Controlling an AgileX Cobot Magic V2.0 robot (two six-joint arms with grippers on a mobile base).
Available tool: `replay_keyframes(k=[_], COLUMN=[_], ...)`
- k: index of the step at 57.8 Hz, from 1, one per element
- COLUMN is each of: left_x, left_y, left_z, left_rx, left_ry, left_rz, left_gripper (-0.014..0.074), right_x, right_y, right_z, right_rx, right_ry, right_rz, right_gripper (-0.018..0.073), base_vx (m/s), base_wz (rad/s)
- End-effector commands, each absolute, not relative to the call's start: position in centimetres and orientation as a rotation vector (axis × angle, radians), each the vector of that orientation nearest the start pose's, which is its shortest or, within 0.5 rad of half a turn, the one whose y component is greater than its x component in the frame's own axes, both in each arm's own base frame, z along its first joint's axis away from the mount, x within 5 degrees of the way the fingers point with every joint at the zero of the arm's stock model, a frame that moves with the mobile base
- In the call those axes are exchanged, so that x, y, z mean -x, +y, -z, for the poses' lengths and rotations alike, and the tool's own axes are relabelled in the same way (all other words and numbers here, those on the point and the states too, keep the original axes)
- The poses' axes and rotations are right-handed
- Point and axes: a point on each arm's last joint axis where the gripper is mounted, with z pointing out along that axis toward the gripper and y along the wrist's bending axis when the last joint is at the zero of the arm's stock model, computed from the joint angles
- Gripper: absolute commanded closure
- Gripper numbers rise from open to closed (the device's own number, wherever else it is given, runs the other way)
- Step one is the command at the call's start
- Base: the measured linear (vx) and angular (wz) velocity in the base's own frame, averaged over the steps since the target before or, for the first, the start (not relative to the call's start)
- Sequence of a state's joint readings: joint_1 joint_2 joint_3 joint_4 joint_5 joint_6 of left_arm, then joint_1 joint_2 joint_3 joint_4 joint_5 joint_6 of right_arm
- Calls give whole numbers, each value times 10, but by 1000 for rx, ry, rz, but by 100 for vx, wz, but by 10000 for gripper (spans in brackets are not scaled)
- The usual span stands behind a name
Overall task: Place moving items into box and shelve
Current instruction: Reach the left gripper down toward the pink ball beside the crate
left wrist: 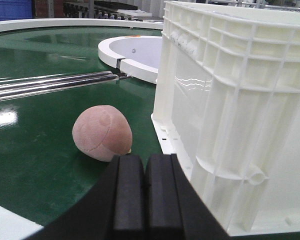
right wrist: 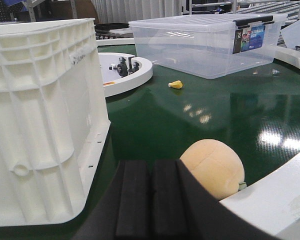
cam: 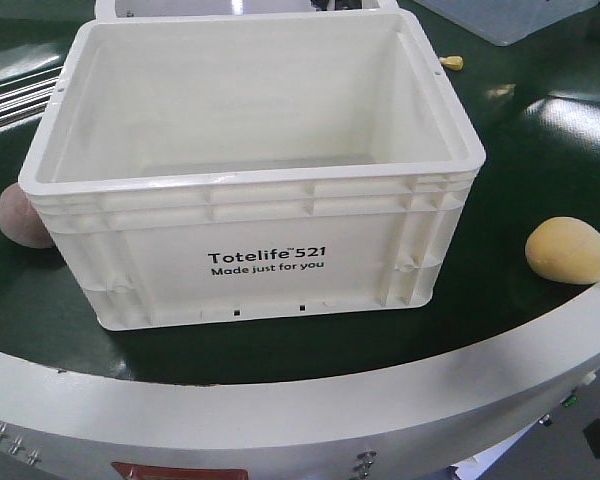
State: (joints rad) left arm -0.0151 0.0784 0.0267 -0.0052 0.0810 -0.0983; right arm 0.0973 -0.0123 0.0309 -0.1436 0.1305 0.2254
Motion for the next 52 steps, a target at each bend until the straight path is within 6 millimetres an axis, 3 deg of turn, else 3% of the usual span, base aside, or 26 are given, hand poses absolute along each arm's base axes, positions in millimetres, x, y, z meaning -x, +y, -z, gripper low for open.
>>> replay_keyframes(k=[1,15,27,42,47,48,52], left_x=[-64,-64,-59,-48,-51,-62,-78], left_y=[-1,-1,0,1,1,0,-1], left_z=[-202,-211,-248,-280,-293,-316,-337], left_rx=[77,123,139,134,130,131,113], left_ry=[1591,1519,1316,1018,1056,1194,1337], left_rz=[108,157,196,222,215,205,172], left_gripper=[603,603,603,601,600,600,600], right_x=[-57,-57,-57,-57,-57,-57,-57], right_y=[5,5,5,5,5,5,5], right_z=[-197,-197,-197,-197,-197,-197,-197], right_rx=[13,13,13,13,13,13,13], right_ry=[1560,1560,1560,1560,1560,1560,1559], right_rz=[-120,-120,-120,-120,-120,-120,-120], right_gripper=[567,567,567,567,567,567,567], base_vx=[0,0,0,0,0,0,0], base_wz=[0,0,0,0,0,0,0])
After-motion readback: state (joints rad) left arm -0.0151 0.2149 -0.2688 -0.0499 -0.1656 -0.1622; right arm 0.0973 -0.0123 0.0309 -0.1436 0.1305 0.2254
